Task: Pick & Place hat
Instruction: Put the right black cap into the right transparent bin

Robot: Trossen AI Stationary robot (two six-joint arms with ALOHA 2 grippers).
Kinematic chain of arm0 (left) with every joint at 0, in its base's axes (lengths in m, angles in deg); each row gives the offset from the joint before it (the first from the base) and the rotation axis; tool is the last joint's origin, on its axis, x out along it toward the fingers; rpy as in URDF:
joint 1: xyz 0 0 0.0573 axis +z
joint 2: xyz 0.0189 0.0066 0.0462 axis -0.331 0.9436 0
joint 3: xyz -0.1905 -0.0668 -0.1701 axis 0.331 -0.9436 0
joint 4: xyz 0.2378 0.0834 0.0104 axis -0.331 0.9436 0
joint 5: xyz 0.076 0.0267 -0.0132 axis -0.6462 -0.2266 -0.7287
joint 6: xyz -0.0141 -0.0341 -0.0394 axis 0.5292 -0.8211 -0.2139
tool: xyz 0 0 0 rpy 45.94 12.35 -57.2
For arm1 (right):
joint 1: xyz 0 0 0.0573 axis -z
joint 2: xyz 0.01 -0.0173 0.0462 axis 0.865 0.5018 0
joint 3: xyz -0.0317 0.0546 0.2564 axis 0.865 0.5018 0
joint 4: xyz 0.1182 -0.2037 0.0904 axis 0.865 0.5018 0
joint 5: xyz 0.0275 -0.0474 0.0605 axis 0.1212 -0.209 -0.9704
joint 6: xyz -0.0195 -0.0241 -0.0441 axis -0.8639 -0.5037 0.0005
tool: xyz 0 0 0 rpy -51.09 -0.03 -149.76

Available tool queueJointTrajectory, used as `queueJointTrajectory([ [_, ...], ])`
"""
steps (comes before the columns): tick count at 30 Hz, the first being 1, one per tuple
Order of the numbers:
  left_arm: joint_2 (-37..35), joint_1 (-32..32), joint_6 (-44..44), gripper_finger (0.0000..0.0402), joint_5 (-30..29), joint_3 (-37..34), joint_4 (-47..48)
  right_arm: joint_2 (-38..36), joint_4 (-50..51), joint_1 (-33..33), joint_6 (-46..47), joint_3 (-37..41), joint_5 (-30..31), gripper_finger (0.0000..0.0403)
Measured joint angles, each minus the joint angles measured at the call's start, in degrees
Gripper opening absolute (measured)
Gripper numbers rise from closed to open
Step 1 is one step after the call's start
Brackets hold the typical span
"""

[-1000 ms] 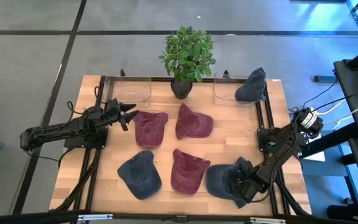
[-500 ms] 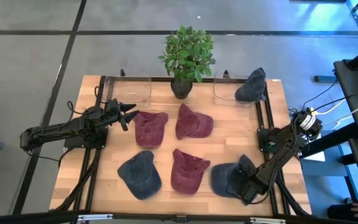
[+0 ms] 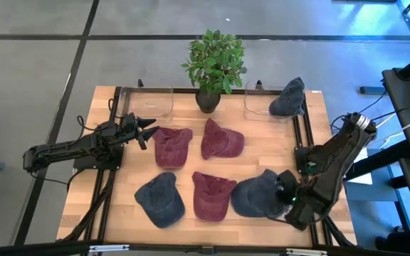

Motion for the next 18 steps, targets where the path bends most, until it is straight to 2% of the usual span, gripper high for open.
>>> queueJointTrajectory([
  [7,0.01,0.00,0.02,0.0214,0.81,0.00,0.00,-0.95,19.13,2.37,0.13,-11.12,13.22,0.0047],
  [14,0.00,0.00,0.02,0.0214,0.87,-0.01,-0.13,-5.71,19.14,13.71,-12.84,-11.96,23.09,0.0047],
  [18,0.01,-0.02,0.02,0.0214,0.88,0.01,-0.11,-10.04,19.19,21.56,-23.20,-11.96,28.08,0.0047],
])
